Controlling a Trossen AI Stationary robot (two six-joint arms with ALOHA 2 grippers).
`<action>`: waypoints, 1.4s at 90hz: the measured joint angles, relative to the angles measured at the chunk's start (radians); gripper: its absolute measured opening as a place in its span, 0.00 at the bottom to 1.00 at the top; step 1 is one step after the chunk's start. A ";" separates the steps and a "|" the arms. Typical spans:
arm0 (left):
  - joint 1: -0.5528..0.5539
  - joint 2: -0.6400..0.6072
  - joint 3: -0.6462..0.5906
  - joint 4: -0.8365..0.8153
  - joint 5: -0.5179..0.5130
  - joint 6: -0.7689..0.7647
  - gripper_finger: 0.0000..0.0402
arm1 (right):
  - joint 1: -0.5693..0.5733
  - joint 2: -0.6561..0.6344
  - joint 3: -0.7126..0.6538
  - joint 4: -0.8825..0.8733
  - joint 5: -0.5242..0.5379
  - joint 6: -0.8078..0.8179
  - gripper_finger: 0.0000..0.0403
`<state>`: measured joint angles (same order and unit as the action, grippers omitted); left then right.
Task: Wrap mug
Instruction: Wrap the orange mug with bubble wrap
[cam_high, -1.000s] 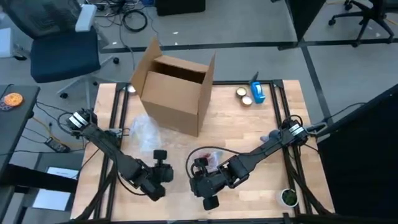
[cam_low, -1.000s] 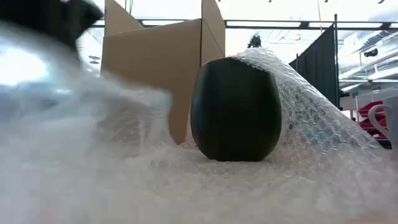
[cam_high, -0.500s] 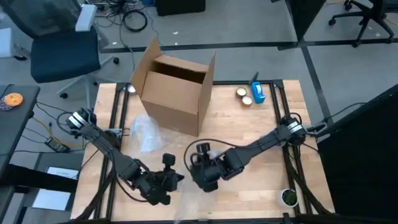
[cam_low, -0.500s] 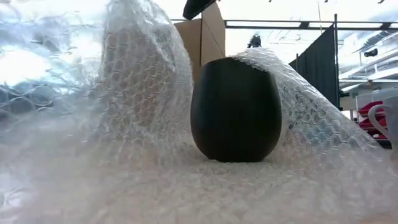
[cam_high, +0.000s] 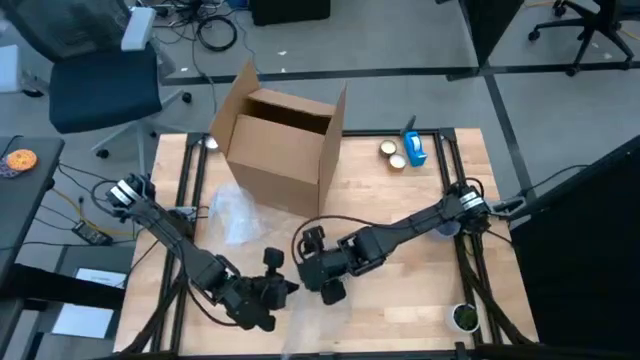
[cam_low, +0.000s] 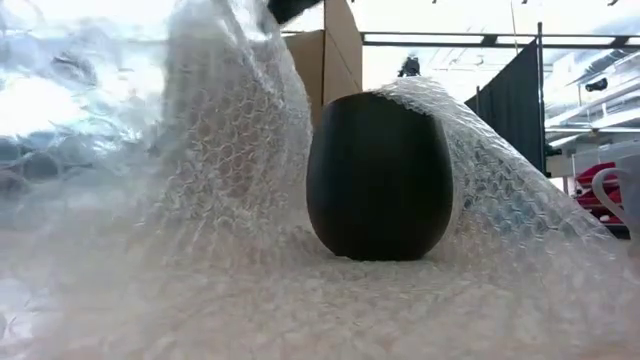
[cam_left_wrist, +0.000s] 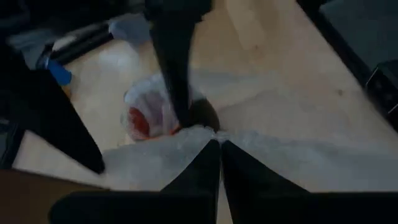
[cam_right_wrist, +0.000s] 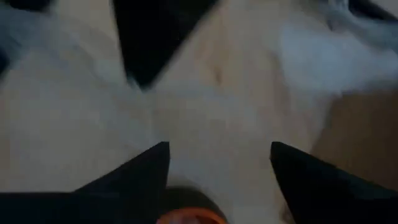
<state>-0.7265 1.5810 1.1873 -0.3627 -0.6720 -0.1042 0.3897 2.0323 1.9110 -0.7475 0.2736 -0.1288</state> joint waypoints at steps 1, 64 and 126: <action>0.000 0.000 0.000 0.004 0.000 0.004 0.00 | -0.001 0.000 0.000 0.005 -0.006 0.000 0.67; 0.000 0.000 0.000 0.031 0.001 0.061 0.00 | -0.048 0.010 0.000 -0.011 -0.199 0.029 0.34; -0.001 -0.037 0.000 0.031 -0.005 0.121 0.00 | -0.046 0.009 0.000 -0.040 -0.085 0.007 0.12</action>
<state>-0.7277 1.5436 1.1873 -0.3321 -0.6769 0.0168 0.3432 2.0416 1.9110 -0.7879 0.1887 -0.1222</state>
